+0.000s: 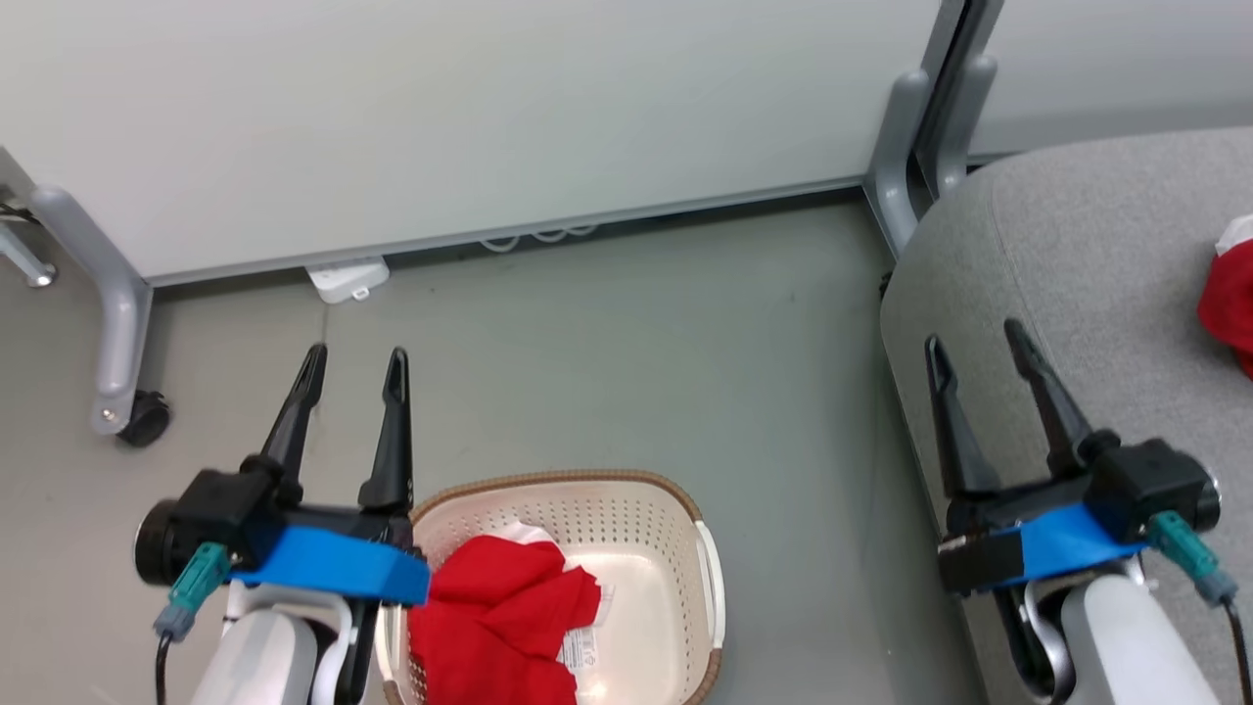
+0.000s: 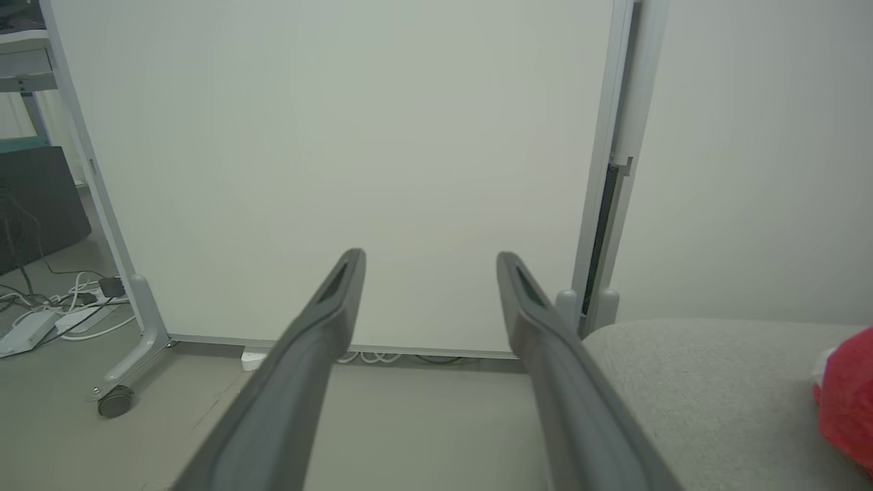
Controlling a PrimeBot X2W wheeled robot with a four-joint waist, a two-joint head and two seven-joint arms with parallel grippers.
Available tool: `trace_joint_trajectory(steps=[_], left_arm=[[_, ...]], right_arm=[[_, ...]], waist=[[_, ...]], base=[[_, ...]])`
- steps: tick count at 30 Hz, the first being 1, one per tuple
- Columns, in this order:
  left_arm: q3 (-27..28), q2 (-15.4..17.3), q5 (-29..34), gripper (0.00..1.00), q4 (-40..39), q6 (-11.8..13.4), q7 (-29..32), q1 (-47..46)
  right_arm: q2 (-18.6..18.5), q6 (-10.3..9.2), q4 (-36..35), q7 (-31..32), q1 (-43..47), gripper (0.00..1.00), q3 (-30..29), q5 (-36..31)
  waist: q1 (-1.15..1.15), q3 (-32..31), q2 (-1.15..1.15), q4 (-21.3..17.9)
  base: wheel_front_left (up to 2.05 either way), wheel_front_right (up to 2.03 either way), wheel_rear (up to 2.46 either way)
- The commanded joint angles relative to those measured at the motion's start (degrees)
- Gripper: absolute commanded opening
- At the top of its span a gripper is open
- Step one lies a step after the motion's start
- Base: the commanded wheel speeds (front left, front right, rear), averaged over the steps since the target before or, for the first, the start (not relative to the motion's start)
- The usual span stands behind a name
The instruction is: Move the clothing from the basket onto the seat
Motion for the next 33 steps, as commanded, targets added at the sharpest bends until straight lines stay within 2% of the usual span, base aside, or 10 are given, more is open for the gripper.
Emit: trace_joint_trajectory(steps=[1,7,11,24,33], left_arm=[[1.48,-0.46,0.70,1.00,0.19,-0.72,-0.18,1.89],[5.60,-2.35,3.39,1.00,1.00,-3.34,-0.19,7.06],[7.49,-3.19,4.29,1.00,1.29,-4.23,-0.19,8.93],[10.31,-4.87,5.96,1.00,2.60,-5.82,-0.18,11.43],[10.47,-5.15,6.62,1.00,3.62,-6.45,-0.19,9.09]], right_arm=[[0.72,-0.06,0.24,-0.03,1.96,1.00,-0.33,0.49],[2.38,-0.06,0.32,-0.03,6.48,1.00,-2.20,0.77],[3.05,-0.05,0.35,-0.03,8.62,1.00,-2.83,0.87],[4.15,-0.05,1.01,-0.03,11.65,1.00,-3.97,0.88],[4.24,-0.05,0.64,-0.03,10.87,1.00,-4.20,0.82]], waist=[[0.01,-1.54,0.00,0.76],[0.01,-4.15,0.00,0.87],[0.01,-5.08,0.00,1.13],[0.01,-6.17,0.00,1.75],[0.01,-5.09,0.00,1.92]], base=[[0.00,0.00,0.00],[0.00,0.00,0.00],[0.00,0.00,0.00],[0.00,0.00,0.00],[0.00,0.00,0.00]])
